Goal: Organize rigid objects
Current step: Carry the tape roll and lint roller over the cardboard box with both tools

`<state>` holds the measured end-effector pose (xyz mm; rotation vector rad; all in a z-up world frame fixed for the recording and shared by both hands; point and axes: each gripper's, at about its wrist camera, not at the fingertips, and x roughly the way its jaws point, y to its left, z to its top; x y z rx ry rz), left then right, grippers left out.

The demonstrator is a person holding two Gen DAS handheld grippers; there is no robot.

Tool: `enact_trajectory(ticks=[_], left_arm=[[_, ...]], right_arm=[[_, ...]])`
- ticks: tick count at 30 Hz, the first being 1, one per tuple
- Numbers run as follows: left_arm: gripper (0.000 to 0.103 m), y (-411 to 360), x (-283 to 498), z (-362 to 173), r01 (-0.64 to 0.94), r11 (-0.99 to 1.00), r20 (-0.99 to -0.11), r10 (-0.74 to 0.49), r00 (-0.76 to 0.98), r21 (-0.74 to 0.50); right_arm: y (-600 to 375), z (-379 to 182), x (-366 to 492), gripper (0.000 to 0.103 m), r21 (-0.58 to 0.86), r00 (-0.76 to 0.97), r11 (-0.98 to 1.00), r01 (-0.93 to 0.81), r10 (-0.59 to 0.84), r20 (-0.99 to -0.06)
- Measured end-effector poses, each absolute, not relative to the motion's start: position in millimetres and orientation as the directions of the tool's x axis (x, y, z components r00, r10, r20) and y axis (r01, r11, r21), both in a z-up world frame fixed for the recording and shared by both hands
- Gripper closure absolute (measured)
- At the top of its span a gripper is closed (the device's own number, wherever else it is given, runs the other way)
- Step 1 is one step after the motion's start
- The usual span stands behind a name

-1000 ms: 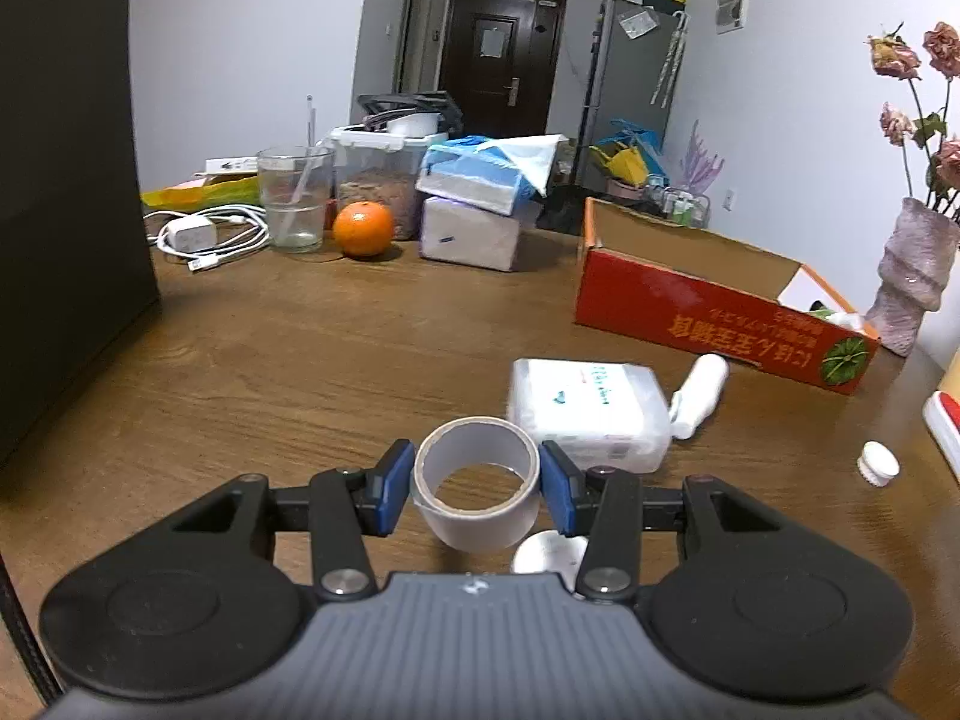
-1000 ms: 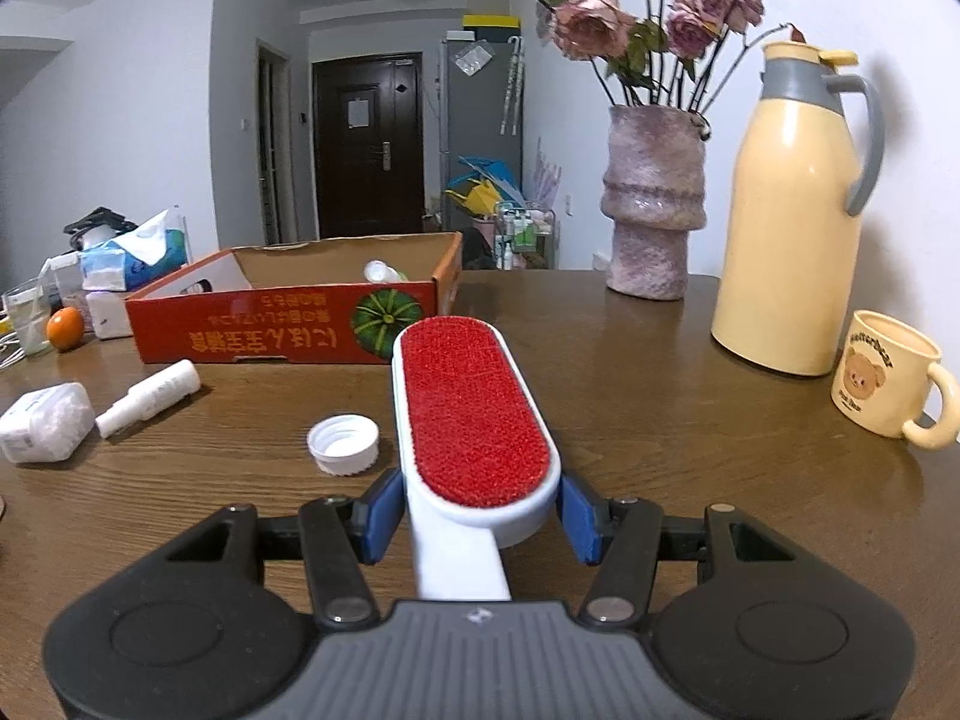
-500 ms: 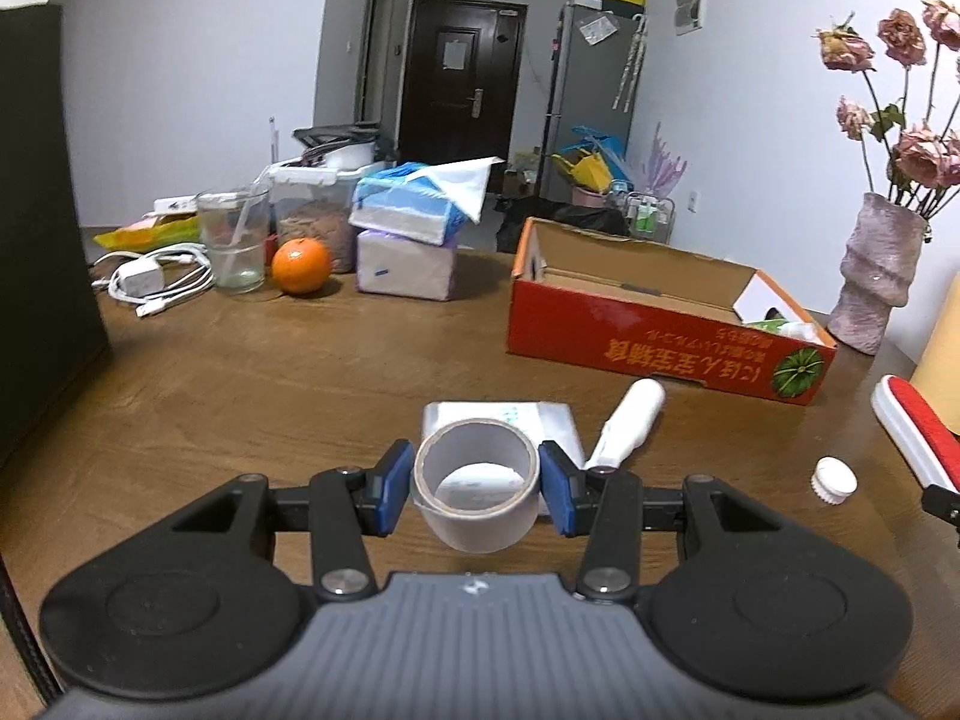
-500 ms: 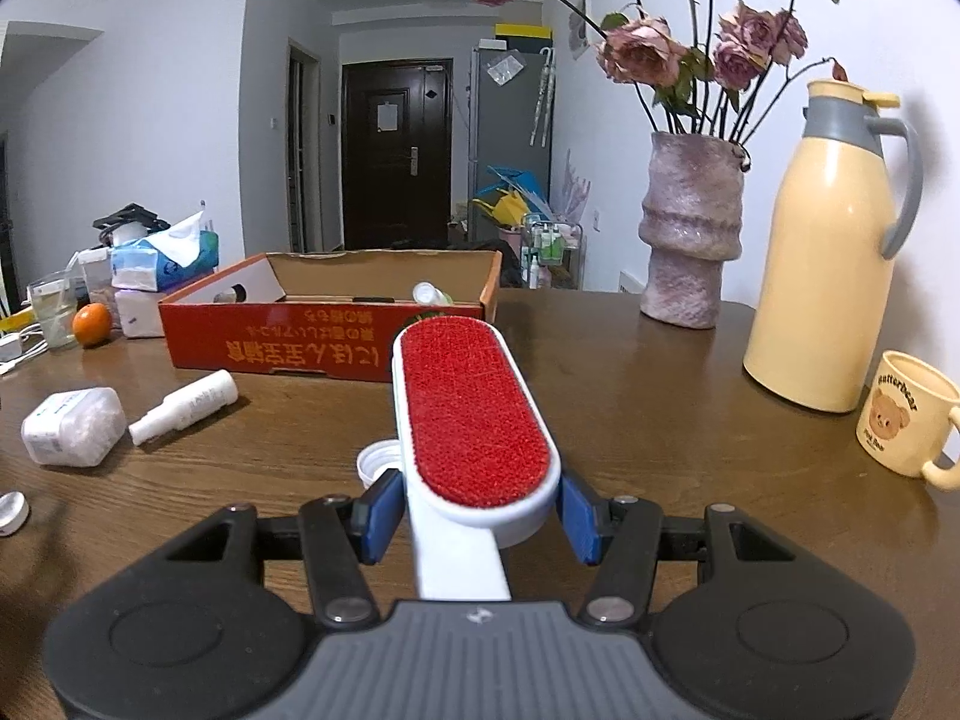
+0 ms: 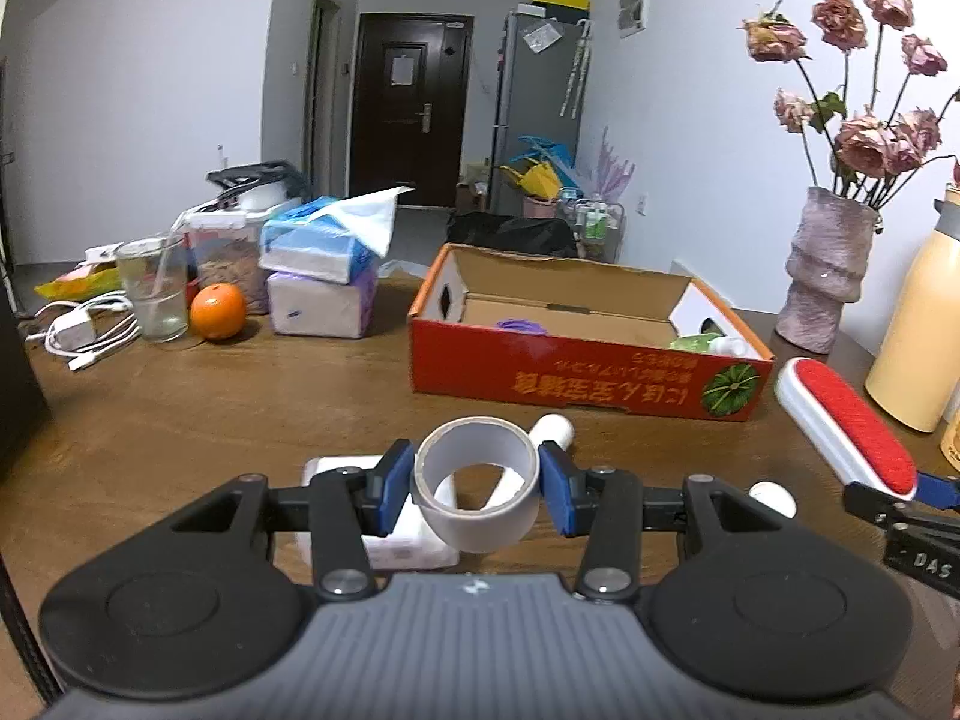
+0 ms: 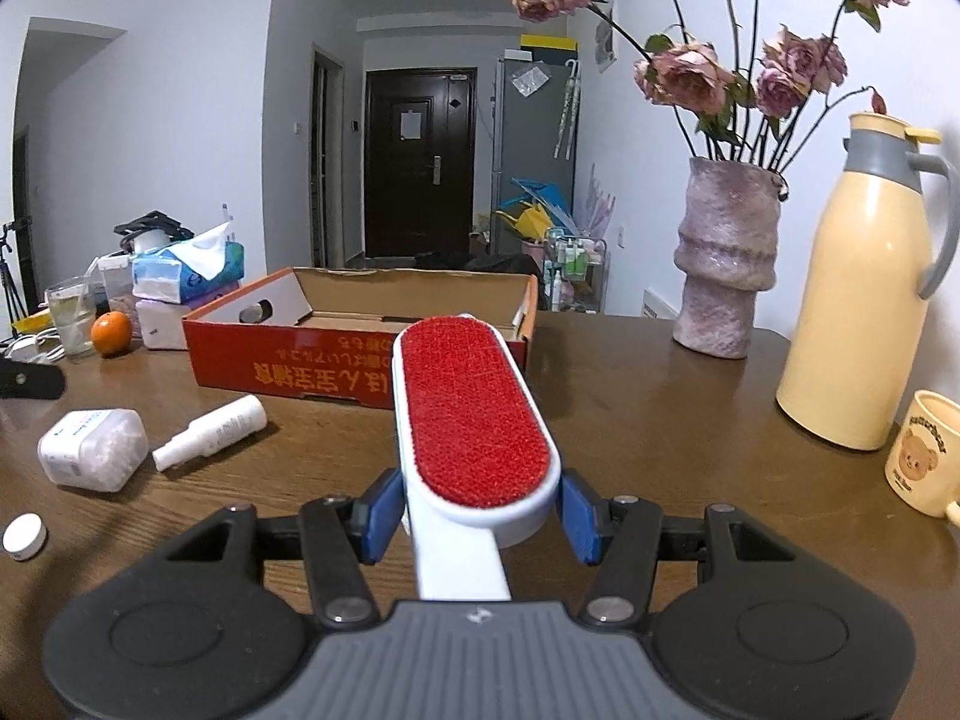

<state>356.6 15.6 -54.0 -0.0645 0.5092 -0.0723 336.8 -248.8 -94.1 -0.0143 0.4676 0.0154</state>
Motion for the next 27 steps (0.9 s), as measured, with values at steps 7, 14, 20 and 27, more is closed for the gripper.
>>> enact_trajectory(ticks=[7, 14, 20, 27], left_arm=[[0.057, -2.6, 365.5, -47.4, 0.077, 0.994, -0.474, -0.102, 0.875, -0.072], [0.057, -16.6, 377.0, -45.9, 0.077, 0.994, -0.473, -0.102, 0.875, -0.072], [0.057, -29.9, 387.7, -43.9, 0.073, 0.995, -0.464, -0.093, 0.881, -0.060], [0.057, -44.0, 401.5, -42.5, 0.066, 0.997, -0.458, -0.078, 0.886, -0.043]], right_arm=[[-237.8, -87.8, 346.3, 0.048, -0.008, 0.898, 0.999, -0.043, 0.035, -0.438], [-228.2, -84.3, 357.5, 0.048, -0.010, 0.901, 0.998, -0.068, 0.057, -0.431], [-223.2, -81.8, 369.1, 0.048, -0.004, 0.904, 0.997, -0.077, 0.069, -0.423], [-223.7, -79.8, 385.0, 0.048, 0.011, 0.908, 0.997, -0.077, 0.074, -0.413]])
